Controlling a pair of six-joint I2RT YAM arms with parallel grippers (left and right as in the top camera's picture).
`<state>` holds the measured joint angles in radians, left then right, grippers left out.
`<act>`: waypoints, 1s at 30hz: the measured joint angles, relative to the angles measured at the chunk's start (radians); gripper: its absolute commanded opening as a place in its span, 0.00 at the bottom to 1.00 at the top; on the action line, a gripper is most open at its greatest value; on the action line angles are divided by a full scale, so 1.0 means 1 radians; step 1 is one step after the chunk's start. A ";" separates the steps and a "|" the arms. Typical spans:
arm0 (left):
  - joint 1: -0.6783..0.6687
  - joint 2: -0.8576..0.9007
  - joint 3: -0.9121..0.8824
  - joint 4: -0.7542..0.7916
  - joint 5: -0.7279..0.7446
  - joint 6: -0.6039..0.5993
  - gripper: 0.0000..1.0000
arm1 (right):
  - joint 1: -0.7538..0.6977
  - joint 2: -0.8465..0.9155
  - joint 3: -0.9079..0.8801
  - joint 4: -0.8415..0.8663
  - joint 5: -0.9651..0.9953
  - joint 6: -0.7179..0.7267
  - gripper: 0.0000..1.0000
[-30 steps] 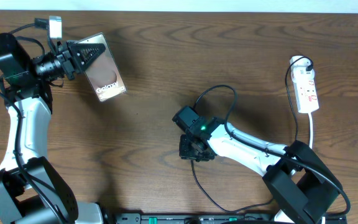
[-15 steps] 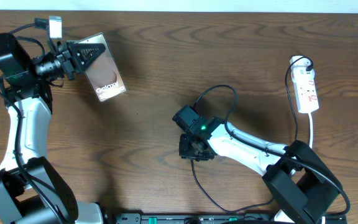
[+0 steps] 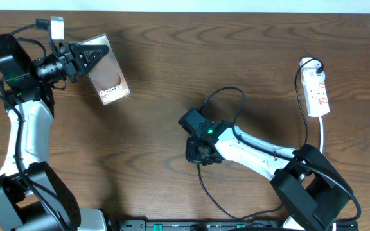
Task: Plug charger to phone and switch on socket
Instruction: 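Lower the right gripper and close it on the USB cable plug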
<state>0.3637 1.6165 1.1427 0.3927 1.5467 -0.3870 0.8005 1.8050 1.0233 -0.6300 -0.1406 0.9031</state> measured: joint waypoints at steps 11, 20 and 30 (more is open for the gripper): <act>0.000 0.000 0.000 0.000 0.000 0.000 0.08 | 0.000 0.002 0.000 0.000 0.003 0.000 0.06; 0.000 0.000 0.000 0.000 0.000 0.000 0.08 | 0.000 0.002 -0.002 0.030 -0.002 -0.016 0.01; 0.000 0.000 0.000 0.000 0.000 0.001 0.08 | -0.029 0.008 -0.009 0.483 -0.414 -0.376 0.01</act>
<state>0.3637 1.6165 1.1427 0.3923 1.5467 -0.3862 0.7719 1.8130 1.0142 -0.1471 -0.5545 0.5274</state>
